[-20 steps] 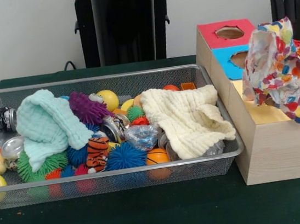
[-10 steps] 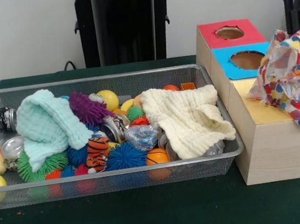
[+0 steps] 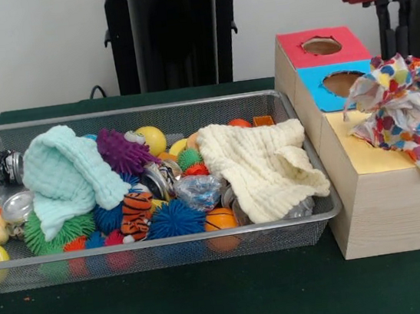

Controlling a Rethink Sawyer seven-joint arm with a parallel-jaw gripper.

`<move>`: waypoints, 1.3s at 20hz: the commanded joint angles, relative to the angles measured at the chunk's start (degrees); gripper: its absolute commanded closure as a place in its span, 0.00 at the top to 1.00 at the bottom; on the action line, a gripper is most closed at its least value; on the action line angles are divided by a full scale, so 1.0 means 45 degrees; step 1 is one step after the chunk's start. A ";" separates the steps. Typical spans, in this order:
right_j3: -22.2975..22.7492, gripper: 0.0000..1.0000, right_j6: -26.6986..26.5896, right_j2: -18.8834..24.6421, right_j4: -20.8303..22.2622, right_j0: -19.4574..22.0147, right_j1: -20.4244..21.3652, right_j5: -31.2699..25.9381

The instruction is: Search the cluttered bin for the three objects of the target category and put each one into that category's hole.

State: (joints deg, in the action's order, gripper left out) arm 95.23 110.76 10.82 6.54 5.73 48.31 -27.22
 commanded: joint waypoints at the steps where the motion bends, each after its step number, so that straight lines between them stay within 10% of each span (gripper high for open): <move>1: 0.1911 0.00 0.0677 -0.0034 0.0734 0.0689 -0.0375 0.0743; 21: 0.1845 0.00 0.0774 0.0088 0.1433 0.1110 -0.1233 0.2027; 22: 0.1820 1.00 0.0906 -0.0001 0.1485 0.1050 -0.1235 0.2113; 26: 0.1856 1.00 0.1047 -0.0060 0.1423 0.0969 -0.1154 0.2054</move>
State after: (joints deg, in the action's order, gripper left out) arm 98.72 110.76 10.63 11.13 8.84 44.80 -19.06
